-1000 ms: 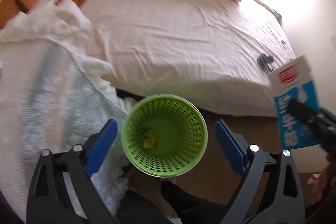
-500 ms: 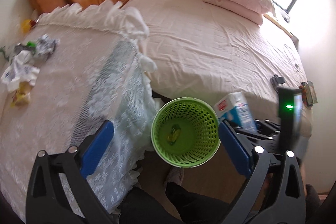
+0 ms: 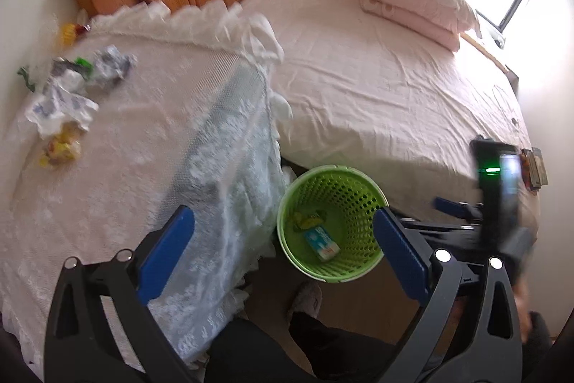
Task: Collect trash
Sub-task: 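Lower the milk carton into the green wastebasket and open the right tool, then grasp the clear plastic wrapper with the left tool while the right tool grasps crumpled foil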
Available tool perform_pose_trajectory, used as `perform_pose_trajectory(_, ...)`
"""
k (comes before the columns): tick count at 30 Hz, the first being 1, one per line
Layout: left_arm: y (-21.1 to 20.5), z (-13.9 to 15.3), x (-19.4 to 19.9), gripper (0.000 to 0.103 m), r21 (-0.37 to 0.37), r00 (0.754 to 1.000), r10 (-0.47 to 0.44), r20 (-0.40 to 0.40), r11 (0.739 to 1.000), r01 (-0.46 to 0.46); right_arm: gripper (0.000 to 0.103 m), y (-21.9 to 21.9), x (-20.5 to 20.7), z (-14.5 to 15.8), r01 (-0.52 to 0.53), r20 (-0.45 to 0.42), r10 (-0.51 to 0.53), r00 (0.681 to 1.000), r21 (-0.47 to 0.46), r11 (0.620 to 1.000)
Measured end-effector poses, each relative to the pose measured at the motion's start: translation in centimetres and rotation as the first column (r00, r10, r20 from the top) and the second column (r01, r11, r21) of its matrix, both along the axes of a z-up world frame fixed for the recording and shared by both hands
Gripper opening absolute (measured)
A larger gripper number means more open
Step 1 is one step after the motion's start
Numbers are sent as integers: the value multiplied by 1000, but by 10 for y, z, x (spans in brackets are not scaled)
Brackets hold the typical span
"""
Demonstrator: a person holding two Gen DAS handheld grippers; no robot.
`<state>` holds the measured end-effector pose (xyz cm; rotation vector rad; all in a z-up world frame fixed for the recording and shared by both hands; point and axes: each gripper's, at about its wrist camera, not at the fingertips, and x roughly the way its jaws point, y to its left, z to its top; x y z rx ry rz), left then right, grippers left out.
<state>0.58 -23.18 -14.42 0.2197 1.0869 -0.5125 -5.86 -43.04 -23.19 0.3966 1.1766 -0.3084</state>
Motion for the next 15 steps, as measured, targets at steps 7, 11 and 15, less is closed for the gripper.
perform_pose_trajectory(7, 39, 45, 18, 95, -51, 995, 34, 89, 998, -30, 101, 8, -30, 99, 37, 143, -24, 989, -91, 995)
perform_pose_trajectory(11, 67, 60, 26, 95, -40, 987, 62, 147, 998, -56, 101, 24, -28, 121, 40, 191, -19, 981, -110, 993)
perform_pose_trajectory(15, 104, 60, 34, 95, -28, 982, 108, 155, 994, -104, 101, 50, -12, 123, 19, 218, -1, 976, -81, 997)
